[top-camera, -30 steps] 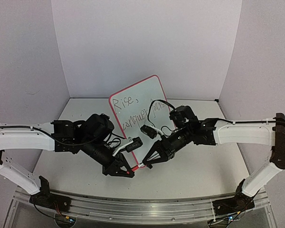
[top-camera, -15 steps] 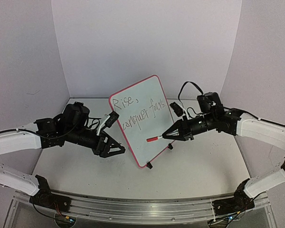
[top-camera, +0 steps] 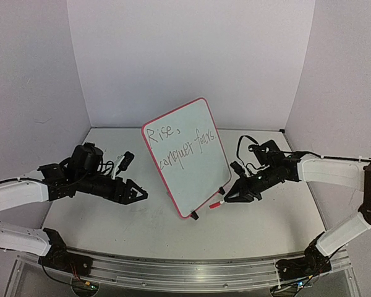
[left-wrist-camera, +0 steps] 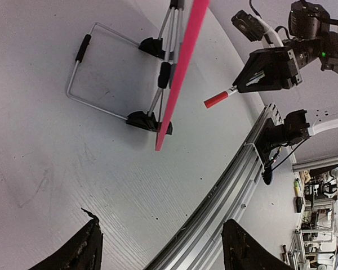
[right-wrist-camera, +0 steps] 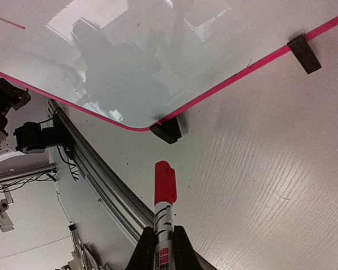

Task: Write a sentence on the whiteboard
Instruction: Put down the whiteboard marker at the center of the board, then reset both arms

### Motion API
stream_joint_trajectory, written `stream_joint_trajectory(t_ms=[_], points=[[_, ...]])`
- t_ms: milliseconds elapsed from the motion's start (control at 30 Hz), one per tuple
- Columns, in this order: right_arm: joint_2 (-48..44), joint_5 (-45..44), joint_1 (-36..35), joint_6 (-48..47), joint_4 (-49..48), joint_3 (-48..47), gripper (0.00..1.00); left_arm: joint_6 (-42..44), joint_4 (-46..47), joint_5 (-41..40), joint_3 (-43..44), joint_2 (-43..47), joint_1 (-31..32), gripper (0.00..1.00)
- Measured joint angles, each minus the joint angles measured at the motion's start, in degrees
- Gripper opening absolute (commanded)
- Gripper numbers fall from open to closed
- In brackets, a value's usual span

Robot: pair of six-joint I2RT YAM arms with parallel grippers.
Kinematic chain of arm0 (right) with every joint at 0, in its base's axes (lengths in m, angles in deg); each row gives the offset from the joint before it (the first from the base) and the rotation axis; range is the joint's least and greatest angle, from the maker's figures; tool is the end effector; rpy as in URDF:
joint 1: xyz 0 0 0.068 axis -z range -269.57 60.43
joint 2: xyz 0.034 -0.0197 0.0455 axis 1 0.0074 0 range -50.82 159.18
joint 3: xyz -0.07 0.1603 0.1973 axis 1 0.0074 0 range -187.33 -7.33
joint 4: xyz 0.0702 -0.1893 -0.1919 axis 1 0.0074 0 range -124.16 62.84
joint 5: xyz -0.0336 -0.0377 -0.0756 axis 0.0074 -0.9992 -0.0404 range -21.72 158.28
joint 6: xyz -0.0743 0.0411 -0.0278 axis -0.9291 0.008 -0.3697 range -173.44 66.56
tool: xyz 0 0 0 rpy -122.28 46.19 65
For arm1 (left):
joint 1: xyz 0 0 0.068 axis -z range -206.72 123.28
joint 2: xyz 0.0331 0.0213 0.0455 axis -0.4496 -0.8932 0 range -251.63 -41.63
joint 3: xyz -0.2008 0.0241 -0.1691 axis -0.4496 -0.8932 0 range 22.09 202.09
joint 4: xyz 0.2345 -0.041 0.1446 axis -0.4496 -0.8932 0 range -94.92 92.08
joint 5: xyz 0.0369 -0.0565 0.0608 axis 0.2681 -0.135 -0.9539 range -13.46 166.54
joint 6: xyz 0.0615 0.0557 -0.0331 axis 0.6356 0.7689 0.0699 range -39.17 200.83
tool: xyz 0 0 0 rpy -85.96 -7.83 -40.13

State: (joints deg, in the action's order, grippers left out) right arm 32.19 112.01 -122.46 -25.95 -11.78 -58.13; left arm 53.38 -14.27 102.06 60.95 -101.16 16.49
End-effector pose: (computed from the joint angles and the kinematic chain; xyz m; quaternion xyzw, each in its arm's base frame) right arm 0.2387 0.2198 0.1693 -0.1546 0.8778 0.4486 0.0655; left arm 0.1767 -0.2130 0.2083 0.2172 0.8511 -0.4129 0.2407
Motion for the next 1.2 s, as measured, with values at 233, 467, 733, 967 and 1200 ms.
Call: stream_joint_trajectory(t_ms=[233, 467, 733, 967, 1200], points=[[0.58, -2.42, 0.00, -0.16, 0.75, 0.86, 0.59, -2.61, 0.19, 0.23, -1.98, -0.33, -4.67, 0.74], [0.78, -9.89, 1.18, 0.89, 1.41, 1.00, 0.88, -3.12, 0.79, -1.68, -1.98, -1.62, -8.54, 0.80], [-0.06, -18.49, 11.83, -2.20, 2.61, 0.92, 0.98, -2.89, 1.98, -4.72, -1.98, -6.69, -24.76, 0.85], [-0.45, -23.14, 27.43, -7.92, 1.36, -0.42, 0.98, -1.92, 6.14, -10.06, -1.58, -14.38, -38.58, 0.88], [-13.61, -30.48, 36.18, -12.10, -7.72, 5.04, 0.98, 3.48, 11.70, -25.76, 0.43, -12.88, -39.98, 0.92]])
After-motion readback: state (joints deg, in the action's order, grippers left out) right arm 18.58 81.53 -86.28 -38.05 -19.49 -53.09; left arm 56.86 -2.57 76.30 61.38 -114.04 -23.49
